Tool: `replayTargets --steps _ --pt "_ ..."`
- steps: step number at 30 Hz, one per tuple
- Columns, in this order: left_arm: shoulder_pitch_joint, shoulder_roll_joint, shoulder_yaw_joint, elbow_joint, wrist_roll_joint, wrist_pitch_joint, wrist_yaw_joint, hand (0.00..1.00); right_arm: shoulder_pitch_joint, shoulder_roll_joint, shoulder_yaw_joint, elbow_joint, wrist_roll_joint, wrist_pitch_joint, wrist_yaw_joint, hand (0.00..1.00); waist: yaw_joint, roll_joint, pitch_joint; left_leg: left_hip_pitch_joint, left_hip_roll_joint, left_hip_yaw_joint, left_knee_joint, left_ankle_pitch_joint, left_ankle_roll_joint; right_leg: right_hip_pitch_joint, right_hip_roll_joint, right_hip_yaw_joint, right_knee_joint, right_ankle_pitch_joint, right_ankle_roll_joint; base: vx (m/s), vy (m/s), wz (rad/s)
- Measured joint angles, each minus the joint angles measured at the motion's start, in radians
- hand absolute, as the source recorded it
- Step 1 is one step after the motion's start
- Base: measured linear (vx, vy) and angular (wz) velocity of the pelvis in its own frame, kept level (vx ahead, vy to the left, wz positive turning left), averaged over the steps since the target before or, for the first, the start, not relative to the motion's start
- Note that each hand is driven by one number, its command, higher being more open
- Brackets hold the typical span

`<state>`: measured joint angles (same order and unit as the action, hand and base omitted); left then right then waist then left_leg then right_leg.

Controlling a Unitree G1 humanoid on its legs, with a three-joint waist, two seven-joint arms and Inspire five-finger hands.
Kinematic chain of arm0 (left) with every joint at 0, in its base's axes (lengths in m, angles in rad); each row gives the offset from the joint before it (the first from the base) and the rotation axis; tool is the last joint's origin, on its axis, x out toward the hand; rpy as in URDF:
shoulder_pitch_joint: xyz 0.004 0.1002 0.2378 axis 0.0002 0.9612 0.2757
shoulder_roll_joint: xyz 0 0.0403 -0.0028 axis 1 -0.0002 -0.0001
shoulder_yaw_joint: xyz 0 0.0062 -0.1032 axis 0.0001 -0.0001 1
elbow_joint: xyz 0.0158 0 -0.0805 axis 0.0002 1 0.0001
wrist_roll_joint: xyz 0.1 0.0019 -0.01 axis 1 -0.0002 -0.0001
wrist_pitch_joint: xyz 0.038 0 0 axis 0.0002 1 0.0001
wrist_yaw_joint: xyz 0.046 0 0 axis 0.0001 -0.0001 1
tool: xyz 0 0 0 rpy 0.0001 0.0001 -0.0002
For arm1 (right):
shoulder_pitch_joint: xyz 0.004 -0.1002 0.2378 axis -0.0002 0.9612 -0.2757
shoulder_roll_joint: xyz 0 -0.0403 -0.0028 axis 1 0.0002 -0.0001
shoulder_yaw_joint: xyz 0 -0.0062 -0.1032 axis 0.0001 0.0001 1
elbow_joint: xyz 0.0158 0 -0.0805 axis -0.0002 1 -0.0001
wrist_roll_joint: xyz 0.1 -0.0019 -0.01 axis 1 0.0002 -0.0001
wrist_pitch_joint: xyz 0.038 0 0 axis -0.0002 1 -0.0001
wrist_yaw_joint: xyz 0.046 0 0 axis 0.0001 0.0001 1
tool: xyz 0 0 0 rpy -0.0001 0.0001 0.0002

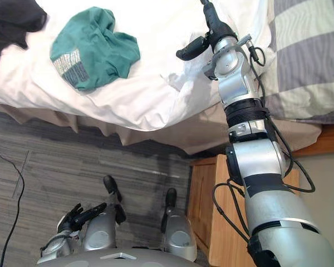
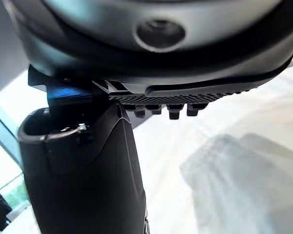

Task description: Tidy up the quilt and then pick up the clothes from the bed and put them into the laundry hamper

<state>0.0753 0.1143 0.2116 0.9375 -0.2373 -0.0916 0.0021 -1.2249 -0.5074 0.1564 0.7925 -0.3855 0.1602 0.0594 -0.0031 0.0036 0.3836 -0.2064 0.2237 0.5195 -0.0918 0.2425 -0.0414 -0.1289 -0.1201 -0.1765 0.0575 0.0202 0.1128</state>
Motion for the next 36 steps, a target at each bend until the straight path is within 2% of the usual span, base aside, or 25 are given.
replayTargets --steps 1,2,9,15,17,23,28,29,32,36 --pt "0.0 0.0 -0.002 -0.005 0.0 -0.001 0.0 1.0 -0.007 -0.003 0.0 0.005 0.0 0.0 0.001 1.0 0.0 0.002 0.006 -0.001 0.001 0.005 0.0 0.0 0.0 -0.006 -0.001 0.005 0.003 0.0 0.0 0.01 -0.007 -0.19" --pt "0.0 -0.003 -0.006 -0.008 -0.001 -0.003 0.002 1.0 -0.018 -0.009 -0.004 0.007 0.0 0.0 0.001 0.0 0.0 0.008 0.012 -0.008 0.004 0.013 0.0 0.0 0.0 -0.023 -0.001 0.015 0.012 0.0 0.0 0.01 -0.014 -0.2" --pt "-0.008 -0.02 -0.009 -0.025 -0.005 -0.019 0.009 1.0 -0.028 -0.034 -0.01 0.035 0.0 -0.001 0.018 0.0 -0.003 0.031 0.026 -0.025 0.013 0.05 0.0 0.003 -0.003 -0.063 0.002 0.033 0.019 0.001 0.001 0.03 -0.016 -0.12" --pt "-0.01 -0.039 -0.004 -0.038 -0.009 -0.019 0.006 1.0 0.028 -0.034 -0.044 0.008 0.001 -0.002 0.02 0.0 -0.005 0.033 0.026 -0.005 0.015 0.062 0.0 -0.002 -0.015 -0.048 0.0 0.029 0.025 0.001 0.001 0.01 -0.005 -0.01" --pt "-0.018 -0.05 0.006 -0.037 -0.033 -0.015 0.004 1.0 0.094 -0.034 -0.058 -0.055 0.003 -0.002 0.021 0.0 -0.004 0.033 0.025 0.021 0.016 0.073 0.0 -0.024 -0.034 -0.02 -0.003 0.021 0.024 0.0 0.001 0.0 0.003 0.02" --pt "-0.036 -0.088 0.057 -0.031 -0.03 -0.001 -0.007 1.0 0.299 -0.02 -0.113 -0.241 0.024 -0.006 0.024 0.0 -0.011 0.022 0.009 0.086 0.01 0.115 0.0 -0.037 -0.023 0.044 -0.014 0.017 0.01 0.0 0.001 0.01 0.001 -0.02" --pt "-0.008 -0.092 0.111 0.013 -0.027 0.027 -0.003 1.0 0.565 0.048 -0.252 -0.35 0.099 -0.016 0.015 0.0 -0.031 -0.01 -0.07 0.15 0.008 0.127 0.0 -0.047 -0.026 0.112 -0.015 0.018 -0.013 -0.004 0.005 0.06 -0.013 -0.03" --pt "-0.004 -0.091 0.113 0.017 -0.027 0.03 -0.003 1.0 0.599 0.055 -0.273 -0.36 0.1 -0.017 0.011 1.0 -0.032 -0.012 -0.08 0.155 0.007 0.127 0.0 -0.048 -0.027 0.119 -0.015 0.018 -0.015 -0.006 0.006 0.06 -0.014 -0.03" --pt "0.013 -0.086 0.122 0.036 -0.024 0.034 -0.004 1.0 0.761 0.099 -0.398 -0.372 0.187 -0.027 -0.01 1.0 -0.036 -0.021 -0.131 0.176 0.006 0.128 0.0 -0.051 -0.031 0.149 -0.015 0.017 -0.038 -0.006 0.006 0.06 -0.018 0.0" --pt "0.027 -0.081 0.151 0.038 0.02 0.061 -0.005 1.0 0.936 0.151 -0.597 -0.358 0.578 -0.03 0.001 1.0 -0.056 -0.022 -0.163 0.203 0.004 0.129 0.0 -0.064 -0.039 0.179 -0.017 0.017 -0.044 -0.013 0.008 0.0 -0.001 -0.02"
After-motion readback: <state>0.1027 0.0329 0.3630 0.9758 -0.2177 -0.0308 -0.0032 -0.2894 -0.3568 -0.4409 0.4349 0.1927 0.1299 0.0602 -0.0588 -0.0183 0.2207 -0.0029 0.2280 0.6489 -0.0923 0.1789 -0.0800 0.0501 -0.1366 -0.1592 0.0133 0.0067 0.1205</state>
